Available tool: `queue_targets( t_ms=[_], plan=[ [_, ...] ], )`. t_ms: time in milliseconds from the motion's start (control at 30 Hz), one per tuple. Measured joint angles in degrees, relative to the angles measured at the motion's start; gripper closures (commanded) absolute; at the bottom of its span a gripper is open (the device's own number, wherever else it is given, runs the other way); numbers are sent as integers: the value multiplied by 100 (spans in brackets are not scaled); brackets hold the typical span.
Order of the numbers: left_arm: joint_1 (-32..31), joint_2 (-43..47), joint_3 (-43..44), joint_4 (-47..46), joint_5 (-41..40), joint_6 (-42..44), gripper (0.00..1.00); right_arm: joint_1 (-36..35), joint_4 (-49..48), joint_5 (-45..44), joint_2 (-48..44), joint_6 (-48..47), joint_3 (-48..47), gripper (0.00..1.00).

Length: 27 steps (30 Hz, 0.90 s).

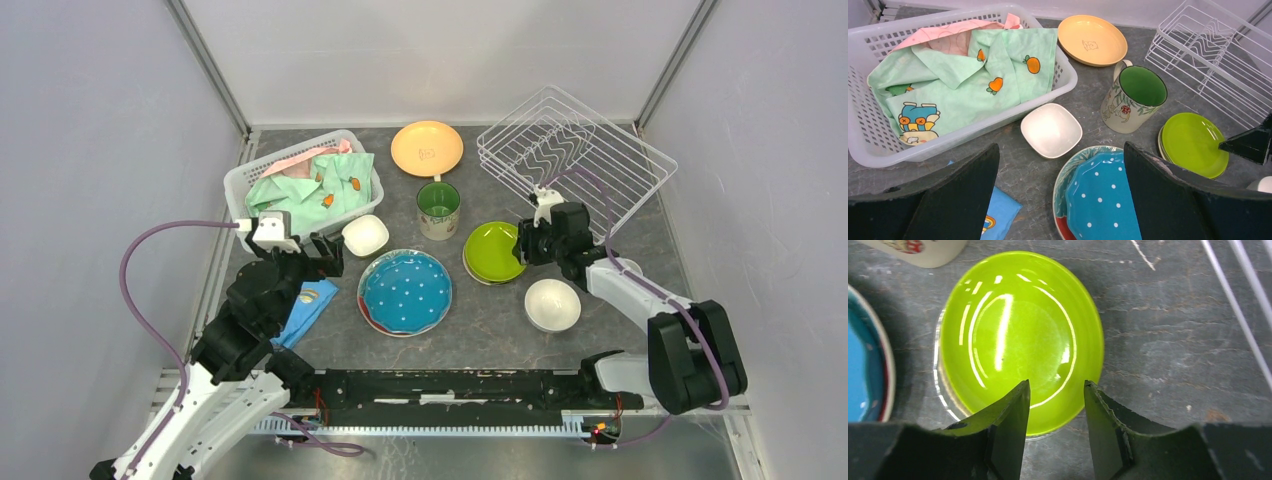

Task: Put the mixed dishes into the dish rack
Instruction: Pick up the plate at the center of the board.

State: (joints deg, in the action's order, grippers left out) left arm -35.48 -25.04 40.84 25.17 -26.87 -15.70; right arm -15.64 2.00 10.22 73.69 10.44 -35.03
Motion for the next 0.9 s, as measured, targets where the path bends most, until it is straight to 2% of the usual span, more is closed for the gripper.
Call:
queue_targets(
  t_ms=[333, 900],
  plan=[
    [0, -7, 0, 0, 2, 0, 0, 44, 184, -765, 214, -284, -118, 52],
    [0, -20, 0, 0, 2, 0, 0, 120, -232, -636, 568, -260, -111, 58]
  ],
)
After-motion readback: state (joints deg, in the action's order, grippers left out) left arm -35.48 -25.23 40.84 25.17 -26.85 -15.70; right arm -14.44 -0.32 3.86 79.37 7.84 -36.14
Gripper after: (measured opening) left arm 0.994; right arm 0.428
